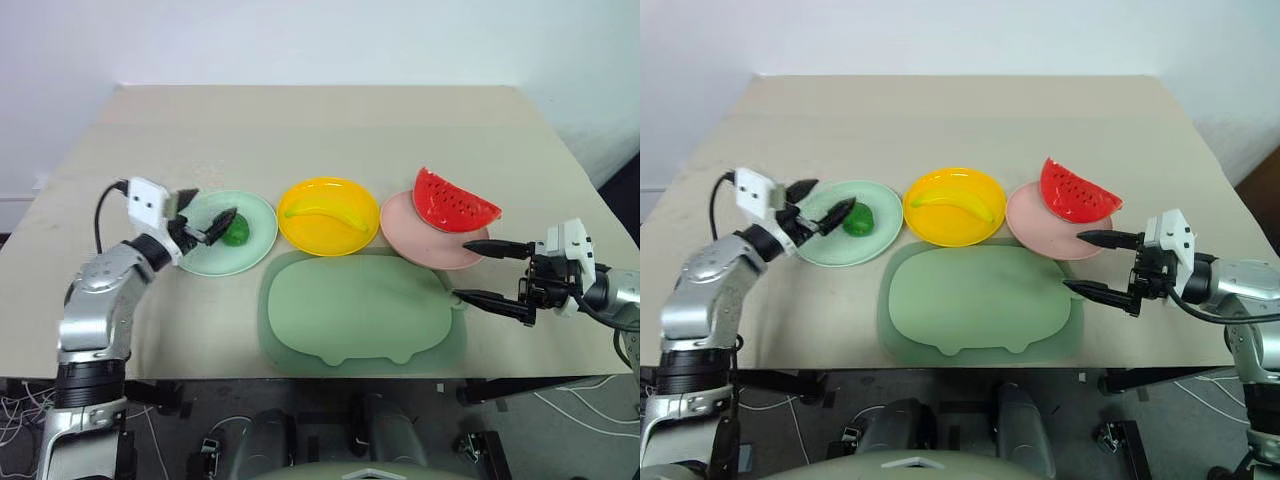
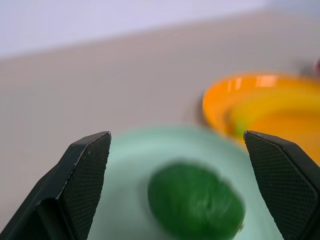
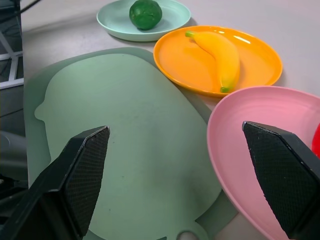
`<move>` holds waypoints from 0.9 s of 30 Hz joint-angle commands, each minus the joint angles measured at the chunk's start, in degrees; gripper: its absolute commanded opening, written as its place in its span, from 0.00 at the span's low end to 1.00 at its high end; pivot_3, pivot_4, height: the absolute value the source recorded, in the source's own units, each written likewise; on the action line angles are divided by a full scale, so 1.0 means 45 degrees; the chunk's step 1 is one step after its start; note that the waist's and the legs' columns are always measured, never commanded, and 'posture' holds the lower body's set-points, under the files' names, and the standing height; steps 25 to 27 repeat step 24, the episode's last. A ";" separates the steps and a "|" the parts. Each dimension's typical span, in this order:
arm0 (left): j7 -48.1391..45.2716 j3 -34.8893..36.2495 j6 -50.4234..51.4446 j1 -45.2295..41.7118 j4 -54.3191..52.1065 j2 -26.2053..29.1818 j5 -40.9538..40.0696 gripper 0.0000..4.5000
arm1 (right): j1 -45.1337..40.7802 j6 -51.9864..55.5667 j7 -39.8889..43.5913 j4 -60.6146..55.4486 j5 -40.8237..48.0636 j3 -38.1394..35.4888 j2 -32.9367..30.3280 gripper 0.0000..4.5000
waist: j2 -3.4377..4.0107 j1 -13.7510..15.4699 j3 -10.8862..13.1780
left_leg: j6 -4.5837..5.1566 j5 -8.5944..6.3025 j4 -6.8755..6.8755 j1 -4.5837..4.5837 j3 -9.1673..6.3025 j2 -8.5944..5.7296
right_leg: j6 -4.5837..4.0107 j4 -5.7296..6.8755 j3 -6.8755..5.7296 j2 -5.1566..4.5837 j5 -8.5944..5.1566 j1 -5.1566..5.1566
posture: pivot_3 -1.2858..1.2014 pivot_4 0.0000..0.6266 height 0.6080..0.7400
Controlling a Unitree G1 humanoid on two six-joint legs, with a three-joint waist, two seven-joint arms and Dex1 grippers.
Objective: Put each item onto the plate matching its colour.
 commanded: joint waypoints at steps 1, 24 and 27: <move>-0.1268 0.1550 -0.0249 0.1146 -0.1487 0.0723 -0.1395 1.00 | -0.0225 -0.0238 0.0118 0.0194 0.0124 -0.0315 -0.0075 1.00 | 0.0001 -0.0047 0.0000 | 0.0000 0.0000 -0.0002 0.0000 0.0006 0.0002 | 0.0000 0.0004 0.0001 0.0001 0.0000 -0.0007 | 0.52 0.24 0.97; -0.6843 0.4935 -0.4552 0.5535 0.2163 0.1795 -0.2157 1.00 | 0.2274 -0.2103 -0.0082 0.2351 -0.0645 -0.3189 -0.0741 1.00 | 0.0001 0.0044 0.0001 | 0.0011 -0.0008 -0.0010 -0.0006 0.0086 0.0015 | -0.0049 -0.0014 0.0007 -0.0005 -0.0033 -0.0025 | 0.52 0.24 0.97; -0.6843 0.4935 -0.4552 0.5535 0.2163 0.1795 -0.2157 1.00 | 0.2274 -0.2103 -0.0082 0.2351 -0.0645 -0.3189 -0.0741 1.00 | 0.0001 0.0044 0.0001 | 0.0011 -0.0008 -0.0010 -0.0006 0.0086 0.0015 | -0.0049 -0.0014 0.0007 -0.0005 -0.0033 -0.0025 | 0.52 0.24 0.97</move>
